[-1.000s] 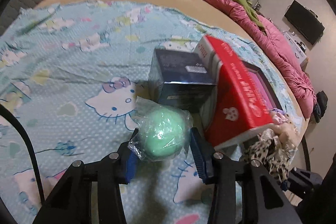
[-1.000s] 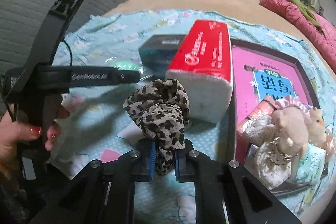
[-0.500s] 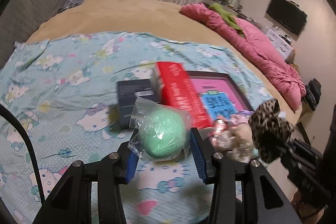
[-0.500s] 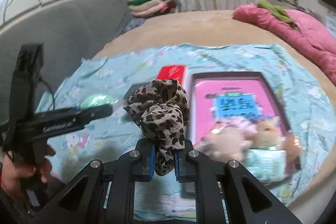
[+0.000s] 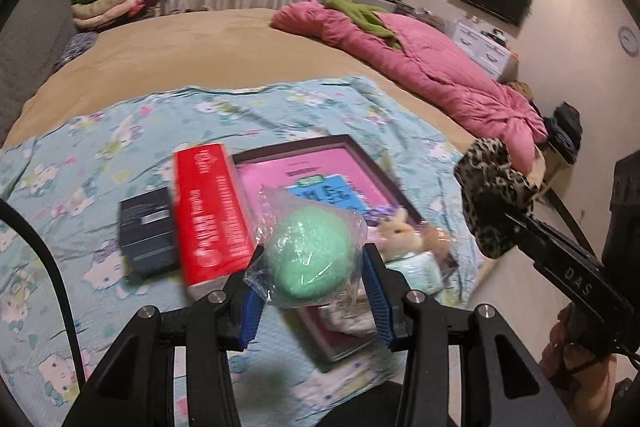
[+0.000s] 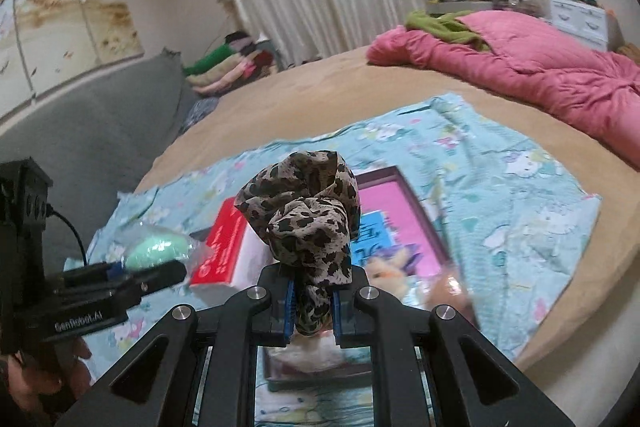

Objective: Organize soft objects
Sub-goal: 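Carry the bath ball with the left tool while the right tool carries the scrunchie over the tray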

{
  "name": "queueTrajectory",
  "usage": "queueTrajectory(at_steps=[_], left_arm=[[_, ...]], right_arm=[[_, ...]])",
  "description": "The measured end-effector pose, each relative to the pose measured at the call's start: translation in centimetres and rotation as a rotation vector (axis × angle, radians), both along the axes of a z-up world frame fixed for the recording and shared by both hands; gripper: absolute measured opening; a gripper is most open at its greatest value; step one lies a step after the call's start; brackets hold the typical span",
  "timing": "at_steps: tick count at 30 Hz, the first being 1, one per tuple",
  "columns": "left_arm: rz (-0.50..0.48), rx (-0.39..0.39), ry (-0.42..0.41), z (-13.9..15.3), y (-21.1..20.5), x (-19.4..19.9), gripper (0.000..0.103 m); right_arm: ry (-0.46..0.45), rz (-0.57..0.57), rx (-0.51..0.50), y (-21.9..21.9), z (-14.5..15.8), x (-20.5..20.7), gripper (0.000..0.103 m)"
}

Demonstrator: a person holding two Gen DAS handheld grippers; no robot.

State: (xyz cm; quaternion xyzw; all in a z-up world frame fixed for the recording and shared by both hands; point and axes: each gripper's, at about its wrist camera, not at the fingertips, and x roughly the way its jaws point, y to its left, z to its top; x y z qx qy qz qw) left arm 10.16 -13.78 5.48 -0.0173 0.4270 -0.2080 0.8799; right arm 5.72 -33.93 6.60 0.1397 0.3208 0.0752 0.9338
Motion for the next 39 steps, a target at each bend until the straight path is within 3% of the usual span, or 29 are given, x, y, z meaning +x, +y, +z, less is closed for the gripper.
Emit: queueTrajectory(at_steps=[6, 16, 27, 39], left_arm=[[-0.070, 0.022, 0.019, -1.0, -4.2, 0.4, 0.046], [-0.151, 0.083, 0.071, -5.0, -9.3, 1.1, 0.046], [-0.153, 0.141, 0.094, -8.1, -9.9, 2.5, 0.046], [-0.118, 0.132, 0.104, -8.9, -9.0, 4.6, 0.046]], right_arm=[[0.006, -0.035, 0.029, -2.5, -0.5, -0.2, 0.013], [0.053, -0.036, 0.061, -3.7, -2.7, 1.0, 0.014], [0.111, -0.017, 0.053, -3.2, -5.3, 2.7, 0.014], [0.195, -0.028, 0.036, -3.1, -8.4, 4.5, 0.014]])
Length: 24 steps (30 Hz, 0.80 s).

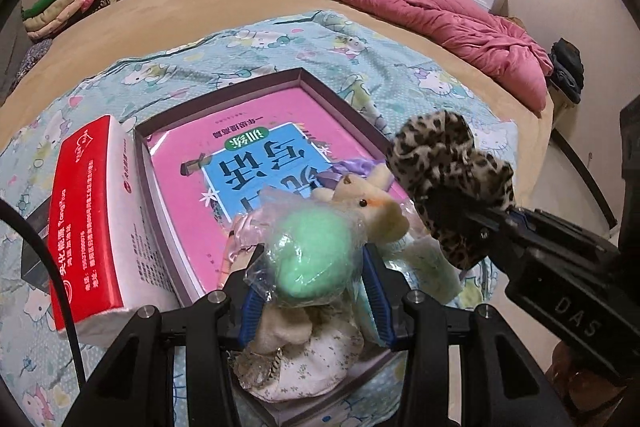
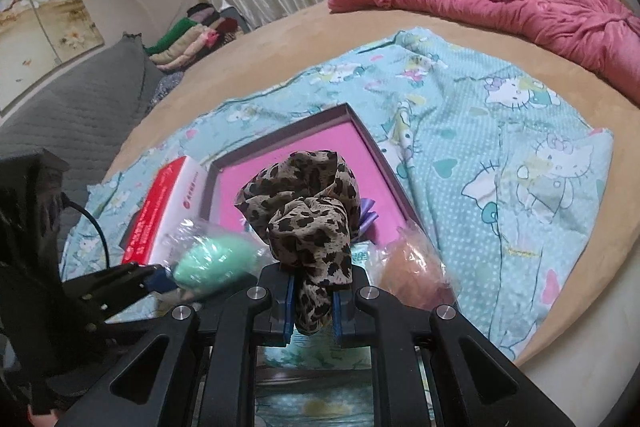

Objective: Organize soft objects
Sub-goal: 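Carry the bath ball with the left tool while the right tool carries the scrunchie over the tray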

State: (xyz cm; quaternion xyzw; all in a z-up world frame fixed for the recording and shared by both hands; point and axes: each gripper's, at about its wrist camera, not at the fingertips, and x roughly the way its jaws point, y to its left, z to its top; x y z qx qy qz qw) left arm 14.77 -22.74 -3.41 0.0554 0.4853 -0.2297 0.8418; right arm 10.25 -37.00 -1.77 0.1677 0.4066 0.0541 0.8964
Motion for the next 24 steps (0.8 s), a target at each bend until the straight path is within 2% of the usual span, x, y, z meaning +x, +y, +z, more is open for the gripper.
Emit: queueTrajectory(at_steps=[9, 24], left_arm=[[0.011, -0.007, 0.003, 0.0, 0.3, 0.8, 0.046], [-0.026, 0.022, 0.001, -0.2, -0.3, 0.0, 0.046]], right_arm=[[-0.027, -0.043, -0.008, -0.8, 0.4, -0.1, 0.015], [0.028, -0.010, 0.055, -0.1, -1.6, 1.8, 0.016]])
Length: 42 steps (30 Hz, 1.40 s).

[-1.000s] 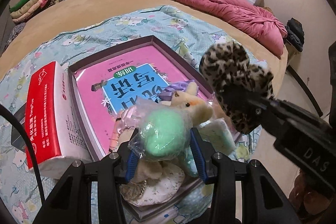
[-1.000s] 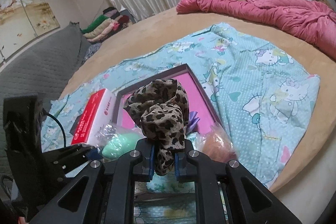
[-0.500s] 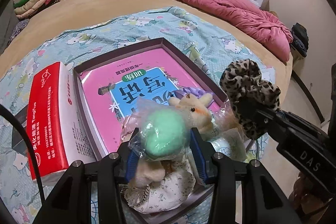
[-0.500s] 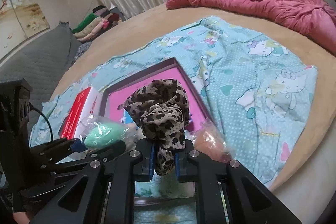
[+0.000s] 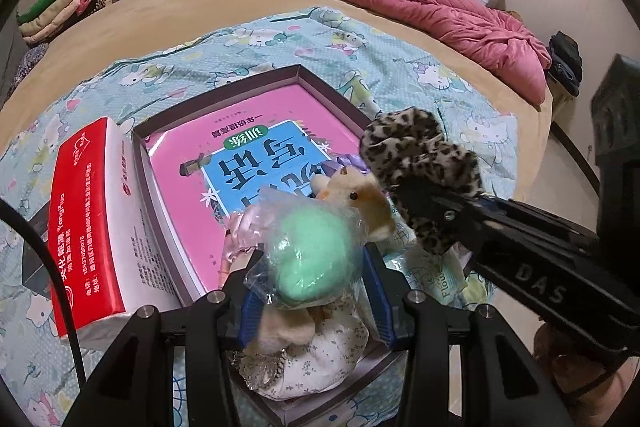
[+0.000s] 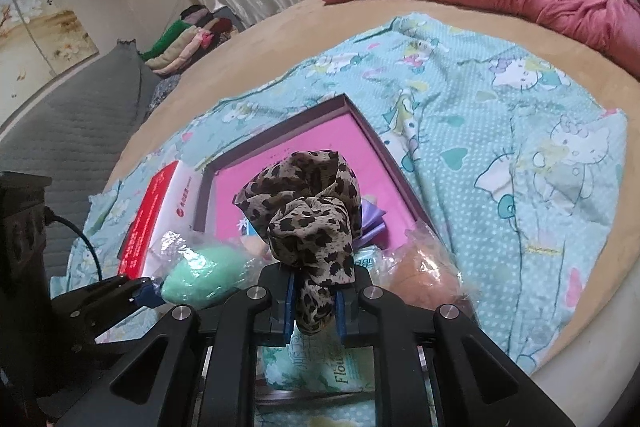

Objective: Organize soft objects
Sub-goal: 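Carry the bath ball with the left tool while the right tool carries the scrunchie over the tray, then open the left tool in the tray while the right tool releases the scrunchie beside the tray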

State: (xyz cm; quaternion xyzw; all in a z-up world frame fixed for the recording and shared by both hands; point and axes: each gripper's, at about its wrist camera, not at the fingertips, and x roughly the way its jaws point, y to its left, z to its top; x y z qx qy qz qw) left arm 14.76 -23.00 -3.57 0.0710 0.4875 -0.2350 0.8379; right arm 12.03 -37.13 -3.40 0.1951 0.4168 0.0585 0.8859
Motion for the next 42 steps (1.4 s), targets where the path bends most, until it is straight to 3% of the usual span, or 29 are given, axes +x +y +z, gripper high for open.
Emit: queueTrajectory(at_steps=[9, 12, 16, 29, 42], left_arm=[[0.001, 0.009, 0.000, 0.0, -0.2, 0.1, 0.046], [0.001, 0.009, 0.000, 0.0, -0.2, 0.1, 0.046], [0.002, 0.011, 0.000, 0.0, -0.3, 0.1, 0.047], [0.001, 0.031, -0.014, -0.2, -0.8, -0.1, 0.047], [0.004, 0.056, -0.024, -0.2, -1.8, -0.2, 0.051]], right_arm=[[0.018, 0.011, 0.021, -0.3, -0.9, 0.8, 0.021], [0.014, 0.020, 0.038, -0.3, -1.0, 0.6, 0.026], [-0.001, 0.014, 0.056, -0.6, -0.8, 0.2, 0.041], [-0.033, 0.028, 0.075, -0.9, 0.5, -0.8, 0.057], [-0.046, 0.019, 0.101, -1.4, 1.1, -1.3, 0.062]])
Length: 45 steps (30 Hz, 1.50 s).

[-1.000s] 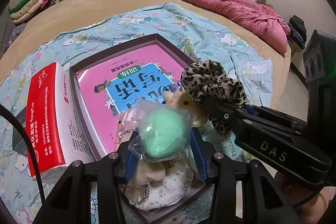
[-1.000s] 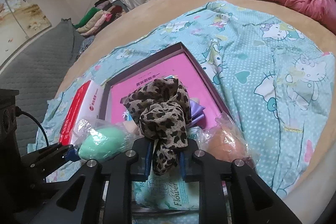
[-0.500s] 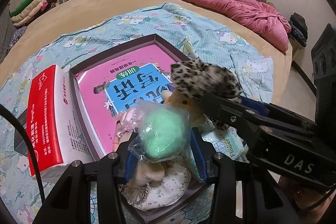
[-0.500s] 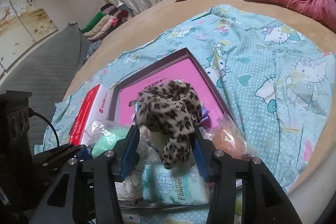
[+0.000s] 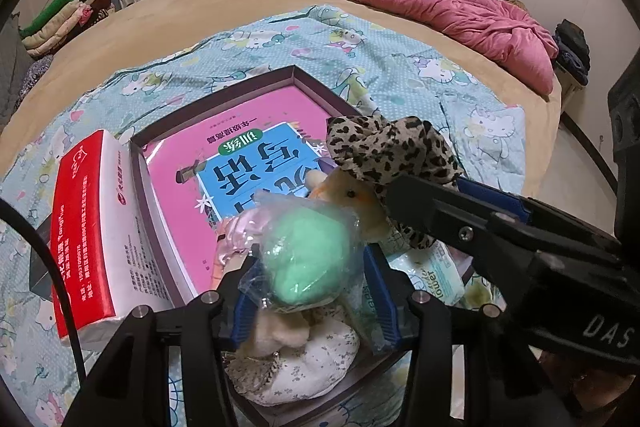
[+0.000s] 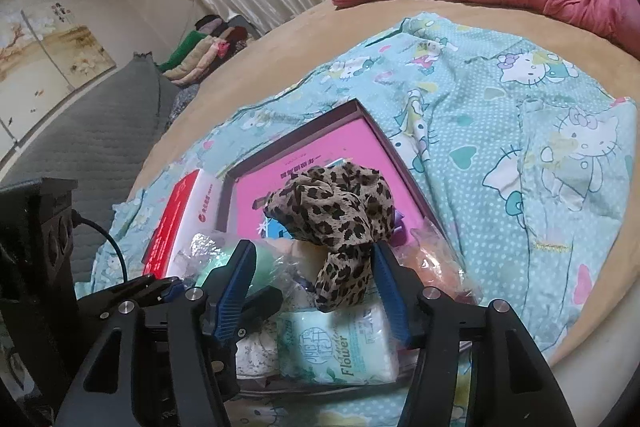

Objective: Organize soft objects
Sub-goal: 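Open the left tool in the tray while the right tool releases the scrunchie beside the tray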

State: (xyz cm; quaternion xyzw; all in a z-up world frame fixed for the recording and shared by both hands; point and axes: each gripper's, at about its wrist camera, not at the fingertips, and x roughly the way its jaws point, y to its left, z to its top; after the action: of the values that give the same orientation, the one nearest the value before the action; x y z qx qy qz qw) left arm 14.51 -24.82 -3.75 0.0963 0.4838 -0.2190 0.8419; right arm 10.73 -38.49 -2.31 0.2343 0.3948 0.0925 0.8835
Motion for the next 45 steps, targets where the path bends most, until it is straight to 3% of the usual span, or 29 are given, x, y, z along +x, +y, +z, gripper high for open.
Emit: queueTrajectory(at_steps=[20, 45], left_arm=[[0.002, -0.023, -0.005, 0.3, 0.0, -0.2, 0.074], [0.027, -0.046, -0.021, 1.6, 1.3, -0.6, 0.075]], right_arm=[[0.008, -0.049, 0.009, -0.9, -0.1, -0.1, 0.070], [0.033, -0.100, 0.008, -2.0, -0.5, -0.7, 0.071]])
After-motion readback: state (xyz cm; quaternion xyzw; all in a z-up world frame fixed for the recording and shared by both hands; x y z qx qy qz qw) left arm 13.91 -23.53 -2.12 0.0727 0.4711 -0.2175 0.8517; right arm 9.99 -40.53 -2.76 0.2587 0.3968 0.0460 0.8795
